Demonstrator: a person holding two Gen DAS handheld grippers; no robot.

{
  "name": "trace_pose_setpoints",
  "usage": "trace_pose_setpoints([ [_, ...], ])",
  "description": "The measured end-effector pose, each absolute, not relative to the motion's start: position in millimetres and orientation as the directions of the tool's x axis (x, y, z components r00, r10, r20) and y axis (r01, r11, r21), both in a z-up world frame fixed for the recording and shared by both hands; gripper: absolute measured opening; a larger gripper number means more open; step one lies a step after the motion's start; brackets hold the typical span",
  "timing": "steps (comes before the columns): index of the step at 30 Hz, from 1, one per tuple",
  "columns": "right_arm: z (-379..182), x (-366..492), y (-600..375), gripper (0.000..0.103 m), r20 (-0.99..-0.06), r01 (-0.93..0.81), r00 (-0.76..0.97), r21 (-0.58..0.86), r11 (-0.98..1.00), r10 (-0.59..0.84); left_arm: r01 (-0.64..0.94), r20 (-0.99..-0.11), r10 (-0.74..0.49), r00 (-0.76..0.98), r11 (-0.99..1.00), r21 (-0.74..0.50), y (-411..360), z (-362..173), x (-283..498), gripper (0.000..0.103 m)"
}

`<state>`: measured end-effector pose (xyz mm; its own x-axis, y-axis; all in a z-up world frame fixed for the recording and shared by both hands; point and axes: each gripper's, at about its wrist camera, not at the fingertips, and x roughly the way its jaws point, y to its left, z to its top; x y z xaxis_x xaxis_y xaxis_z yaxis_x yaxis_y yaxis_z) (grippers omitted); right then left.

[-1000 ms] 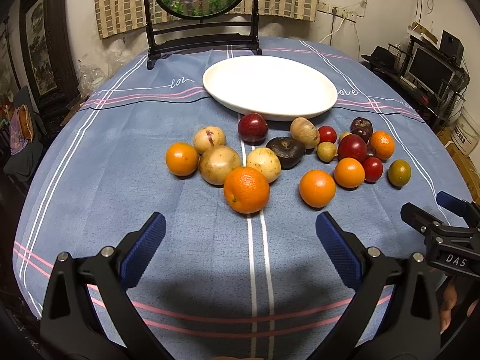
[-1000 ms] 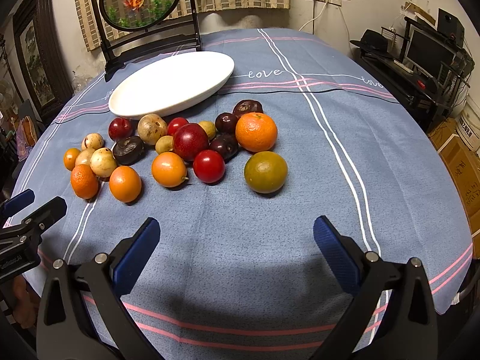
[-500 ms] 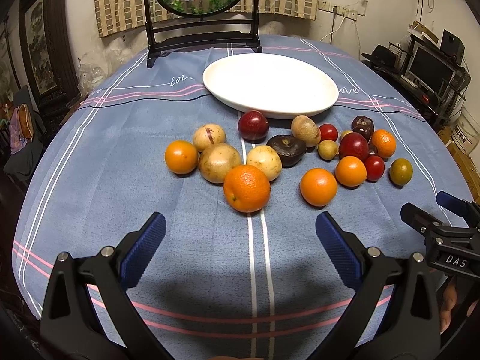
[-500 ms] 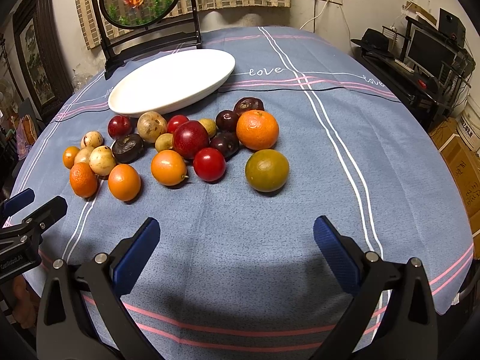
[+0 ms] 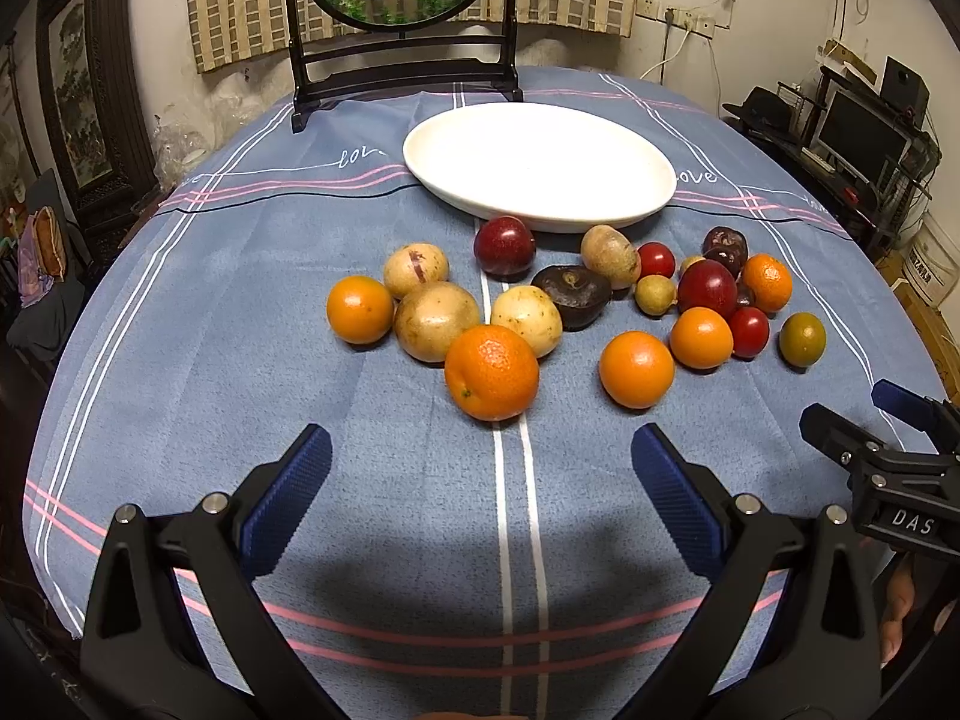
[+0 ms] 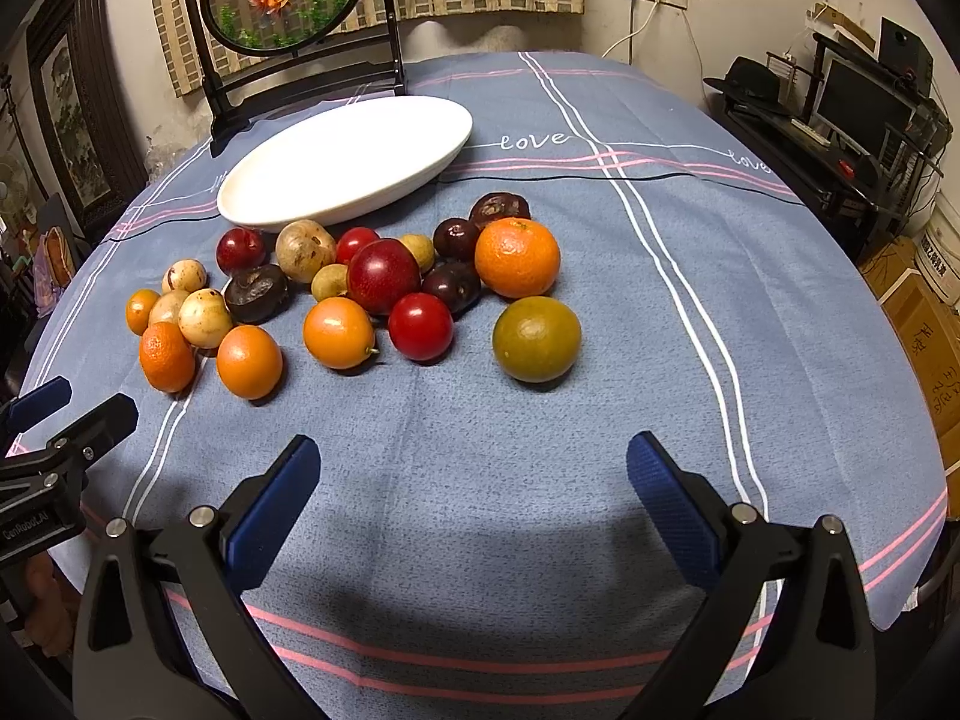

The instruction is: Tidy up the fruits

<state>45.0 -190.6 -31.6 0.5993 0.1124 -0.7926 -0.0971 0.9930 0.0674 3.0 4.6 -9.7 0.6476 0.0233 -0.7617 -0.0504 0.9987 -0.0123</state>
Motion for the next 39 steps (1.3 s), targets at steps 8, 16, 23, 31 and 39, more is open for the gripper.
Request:
trace_pose_setpoints([
  [8,-32.2,45.0,-190.8,0.102,-0.793,-0.099,0.599,0.067,0.993,0.113,-0.050,-0.762,0.024,0.648,0.999,-0.012,4.6,-9.5,3.1,0.101],
  [16,-32.7,45.2,-190.2,0.102,-0.794,-0.099,0.597,0.066,0.993,0.113,-0.050,-0.762,0.022,0.647,0.999,-0.013,4.5,-9.6,3.1,0.101],
  [23,-34.3,45.9,-190.0,0.102,-0.796,-0.100,0.594,0.066,0.993,0.113,-0.049,-0.764,0.023,0.644,0.999,-0.012,3.9,-11.2,3.0,0.101],
  [31,-36.1,46.3,-189.5,0.102,-0.798,-0.100,0.592,0.066,0.993,0.113,-0.049,-0.770,0.020,0.638,0.999,-0.014,2.7,-14.4,3.6,0.101],
  [39,-39.6,49.2,-194.9,0.102,-0.803,-0.090,0.588,0.060,0.994,0.102,-0.028,-0.742,-0.004,0.671,0.999,-0.031,8.9,-15.1,0.2,0.101],
])
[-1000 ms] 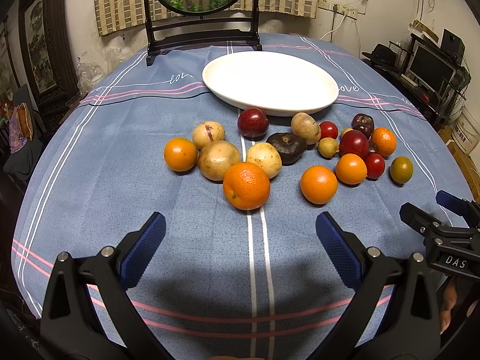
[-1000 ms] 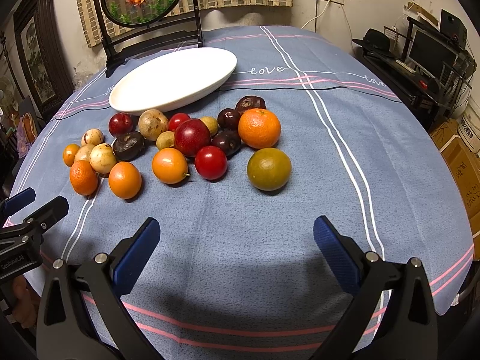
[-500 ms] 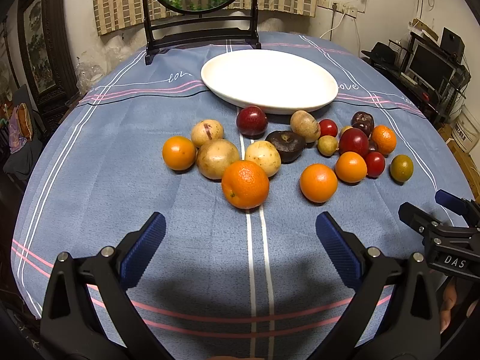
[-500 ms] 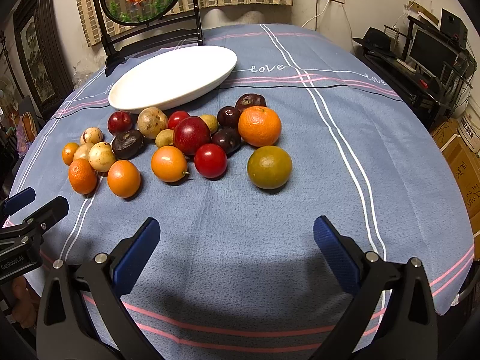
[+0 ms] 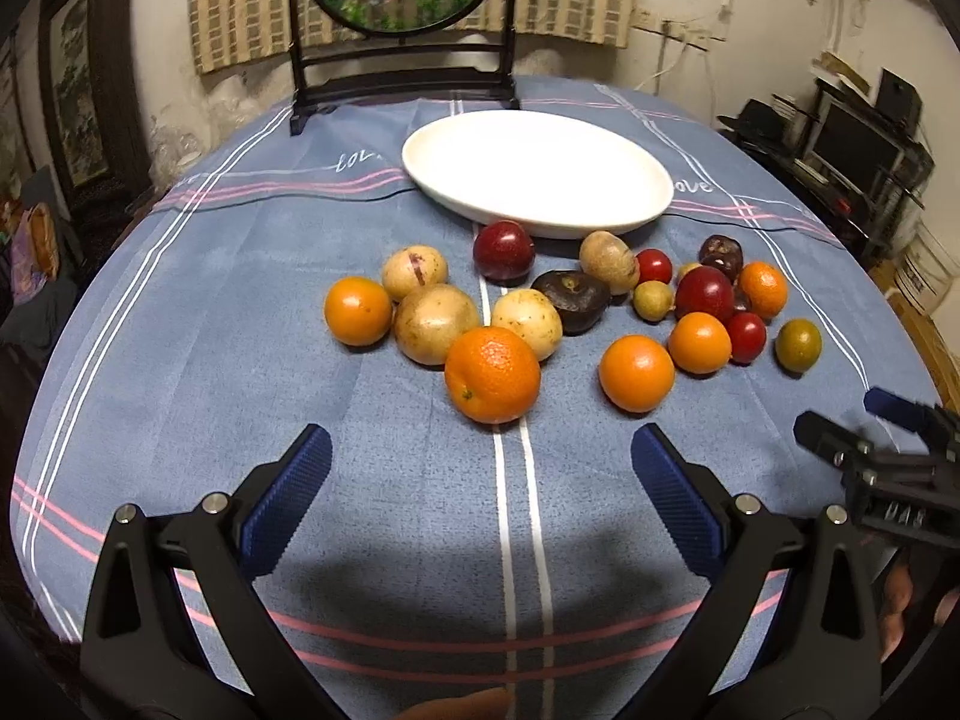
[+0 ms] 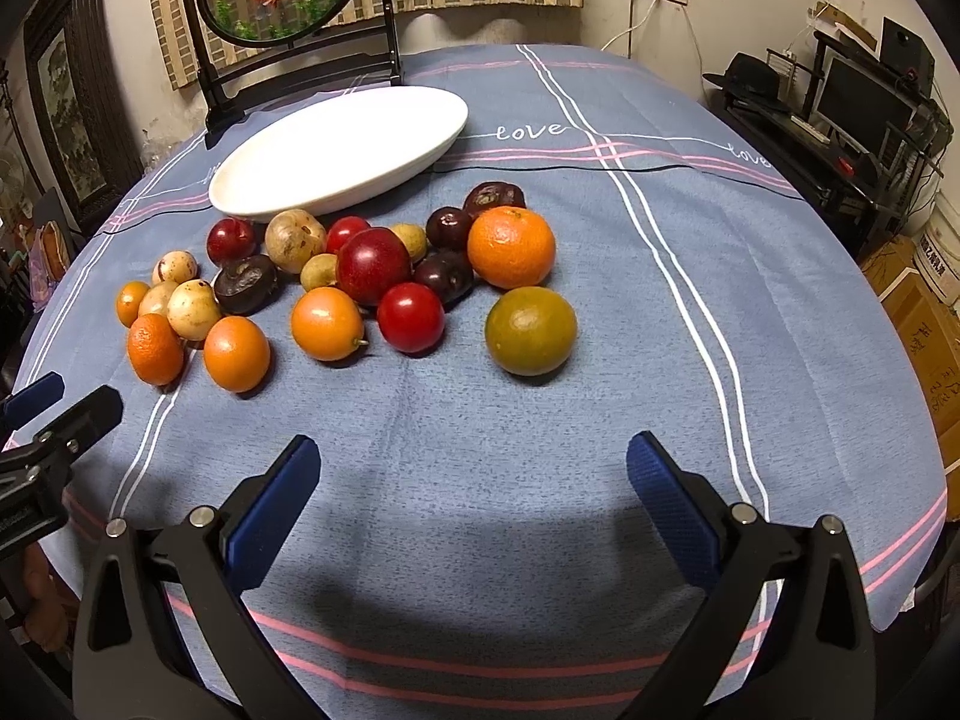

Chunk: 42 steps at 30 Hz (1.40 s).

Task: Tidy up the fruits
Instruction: 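Grasp an orange with the left tool while the right tool grasps the green-brown citrus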

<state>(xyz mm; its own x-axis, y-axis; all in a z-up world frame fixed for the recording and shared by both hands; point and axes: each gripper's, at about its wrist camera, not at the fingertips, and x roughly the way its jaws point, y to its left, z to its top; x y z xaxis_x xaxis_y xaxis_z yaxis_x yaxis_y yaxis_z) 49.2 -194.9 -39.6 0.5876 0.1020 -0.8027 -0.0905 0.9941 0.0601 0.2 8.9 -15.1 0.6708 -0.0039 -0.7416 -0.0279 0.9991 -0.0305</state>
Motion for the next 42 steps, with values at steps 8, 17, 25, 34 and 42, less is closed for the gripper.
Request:
trace_pose_setpoints([
  [8,-49,57,-200,0.102,-0.809,-0.100,0.573,0.089,0.991,0.130,-0.038,-0.773,0.020,0.635,0.999,-0.006,27,-31,18,0.100],
  [17,-56,69,-205,0.102,-0.816,-0.110,0.556,0.117,0.987,0.158,-0.009,-0.816,-0.001,0.578,1.000,-0.008,21,-46,47,0.080],
  [25,-56,75,-214,0.102,-0.821,-0.121,0.544,0.126,0.985,0.172,0.021,-0.823,-0.019,0.567,1.000,-0.009,8,-49,67,0.048],
  [34,-52,91,-236,0.102,-0.835,-0.080,0.534,0.105,0.991,0.131,0.035,-0.820,-0.070,0.568,0.998,-0.061,8,-46,61,0.042],
  [42,-56,111,-221,0.061,-0.858,-0.109,0.503,0.053,0.993,0.101,0.032,-0.818,-0.098,0.567,0.995,-0.097,15,-49,59,0.042],
])
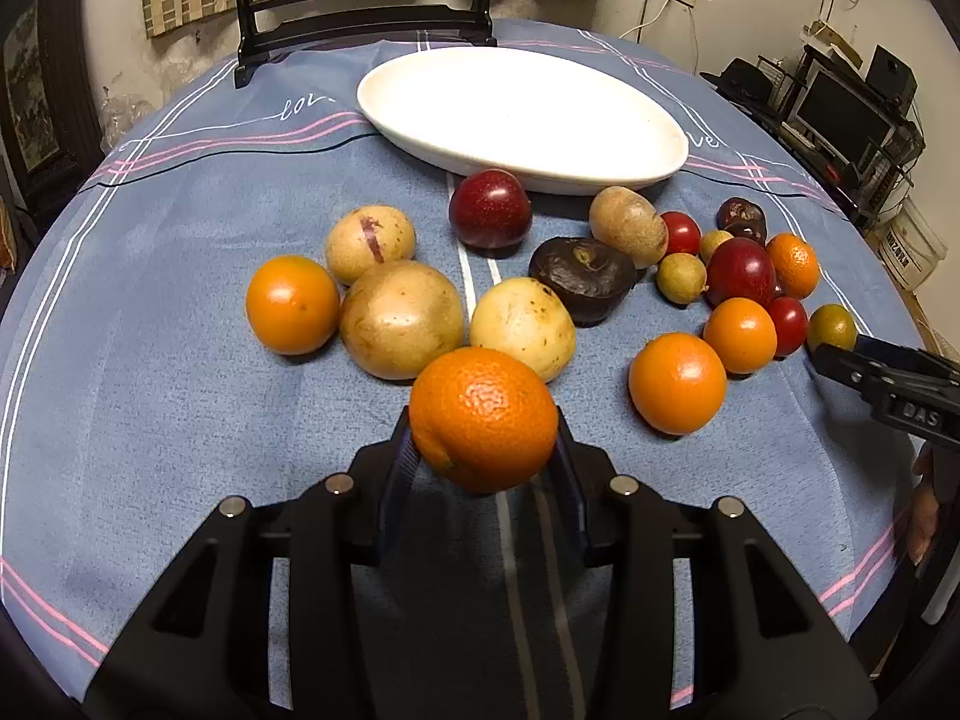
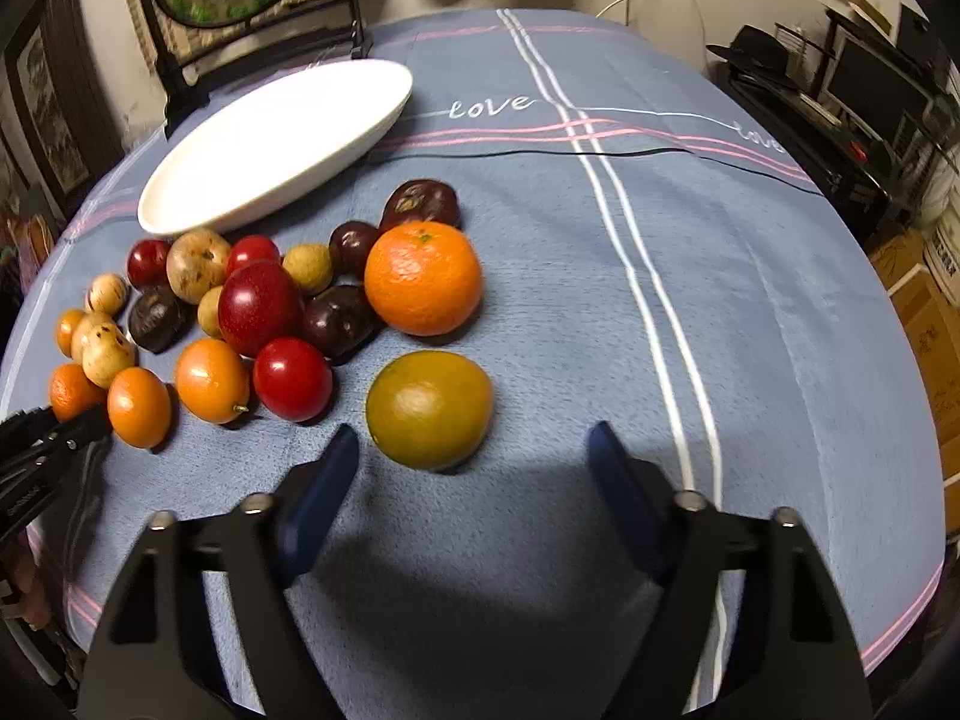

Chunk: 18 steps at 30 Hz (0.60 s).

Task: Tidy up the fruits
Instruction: 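Grasp an orange with the left tool while the right tool grasps the green-brown citrus, then carry both fruits over the white plate and open both tools to release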

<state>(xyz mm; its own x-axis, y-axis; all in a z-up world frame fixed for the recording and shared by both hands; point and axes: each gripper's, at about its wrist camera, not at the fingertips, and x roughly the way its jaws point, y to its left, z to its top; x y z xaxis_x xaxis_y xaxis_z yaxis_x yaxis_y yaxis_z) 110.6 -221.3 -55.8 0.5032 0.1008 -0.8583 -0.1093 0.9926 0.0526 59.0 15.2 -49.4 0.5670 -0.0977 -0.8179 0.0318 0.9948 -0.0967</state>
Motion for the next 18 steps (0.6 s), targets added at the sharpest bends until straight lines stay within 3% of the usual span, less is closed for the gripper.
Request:
trace_pose_setpoints([
  [1,-56,112,-219,0.061,-0.858,-0.113,0.505,0.046,0.993,0.097,0.032,-0.817,-0.098,0.568,0.995,-0.098,15,-50,59,0.042],
  [3,-55,112,-217,0.042,-0.850,-0.134,0.510,0.072,0.988,0.131,0.030,-0.814,-0.103,0.571,0.994,-0.105,16,-50,60,0.042],
  [18,-20,89,-226,0.041,-0.779,-0.184,0.576,0.172,0.968,0.248,0.087,-0.761,-0.175,0.624,0.984,-0.154,21,-22,45,0.042],
])
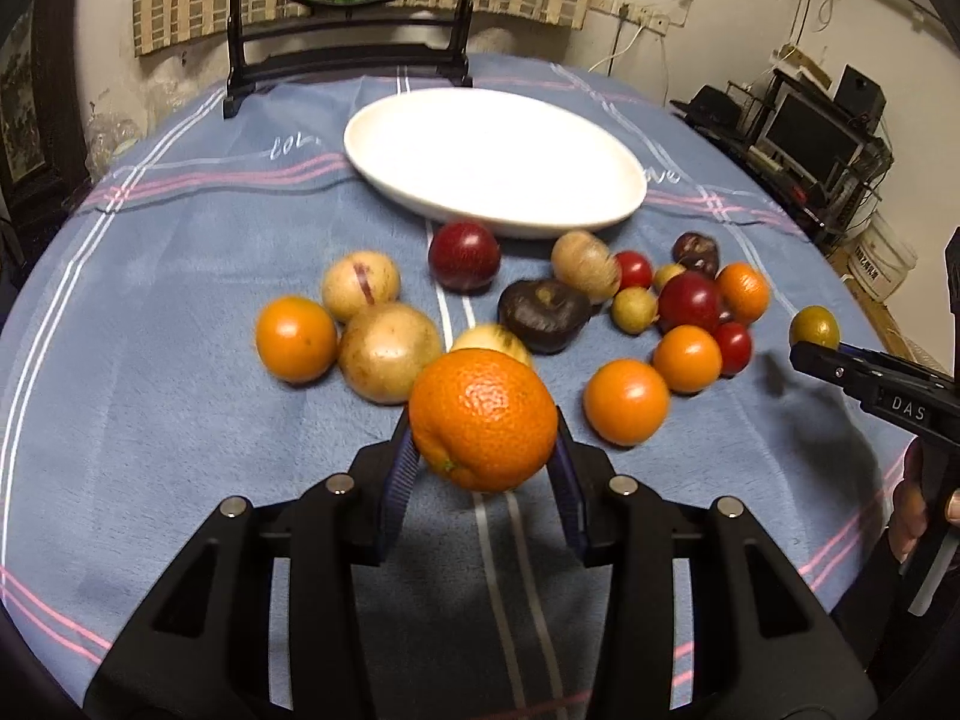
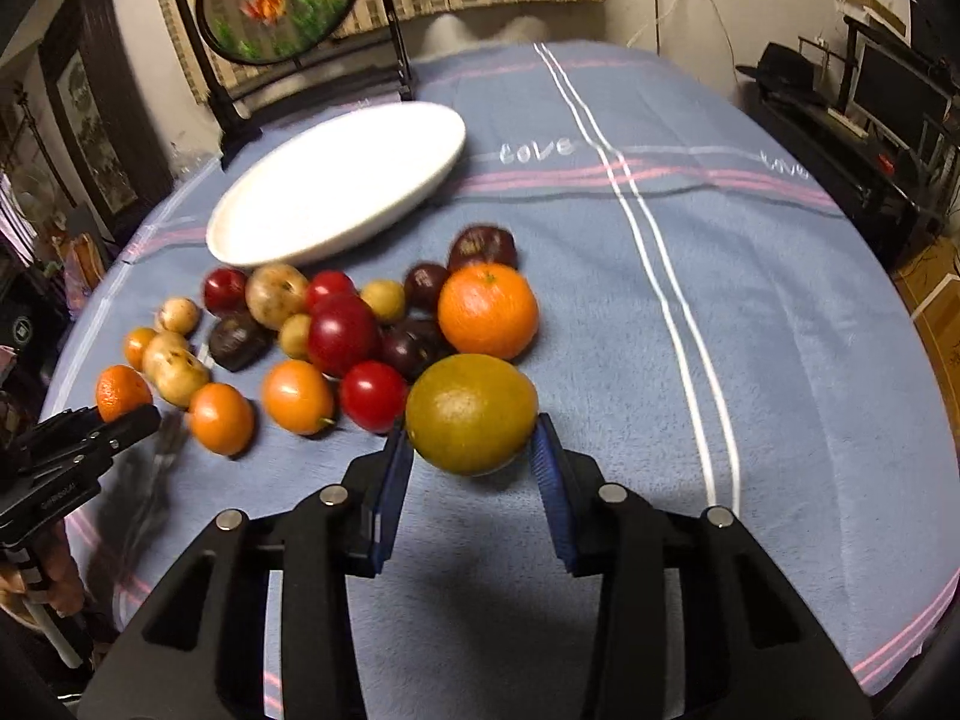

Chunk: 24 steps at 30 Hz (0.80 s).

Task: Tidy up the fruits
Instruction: 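Carry both fruits over the white plate and open both tools to release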

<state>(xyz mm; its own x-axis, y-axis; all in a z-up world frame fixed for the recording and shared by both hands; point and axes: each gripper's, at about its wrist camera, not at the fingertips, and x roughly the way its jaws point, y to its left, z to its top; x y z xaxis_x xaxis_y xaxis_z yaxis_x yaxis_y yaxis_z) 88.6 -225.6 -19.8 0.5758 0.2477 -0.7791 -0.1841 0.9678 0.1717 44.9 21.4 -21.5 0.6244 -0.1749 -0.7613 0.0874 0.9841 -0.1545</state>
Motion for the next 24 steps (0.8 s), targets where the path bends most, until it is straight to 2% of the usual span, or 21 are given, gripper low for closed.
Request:
trace_pose_setpoints([
  [6,18,95,-204,0.041,-0.728,-0.288,0.614,0.154,0.945,0.306,0.120,-0.720,-0.190,0.667,0.982,-0.148,21,14,61,0.042],
  [12,40,147,-168,0.041,-0.712,-0.341,0.626,0.116,0.933,0.317,0.127,-0.674,-0.158,0.722,0.987,-0.096,18,49,113,0.043],
  [16,21,197,-148,0.041,-0.761,-0.322,0.578,0.120,0.939,0.295,0.086,-0.710,-0.132,0.691,0.991,-0.100,21,42,166,0.043],
  [24,-14,250,-115,0.041,-0.826,-0.325,0.507,0.084,0.942,0.248,0.060,-0.806,-0.110,0.581,0.994,-0.093,19,-10,235,0.043],
])
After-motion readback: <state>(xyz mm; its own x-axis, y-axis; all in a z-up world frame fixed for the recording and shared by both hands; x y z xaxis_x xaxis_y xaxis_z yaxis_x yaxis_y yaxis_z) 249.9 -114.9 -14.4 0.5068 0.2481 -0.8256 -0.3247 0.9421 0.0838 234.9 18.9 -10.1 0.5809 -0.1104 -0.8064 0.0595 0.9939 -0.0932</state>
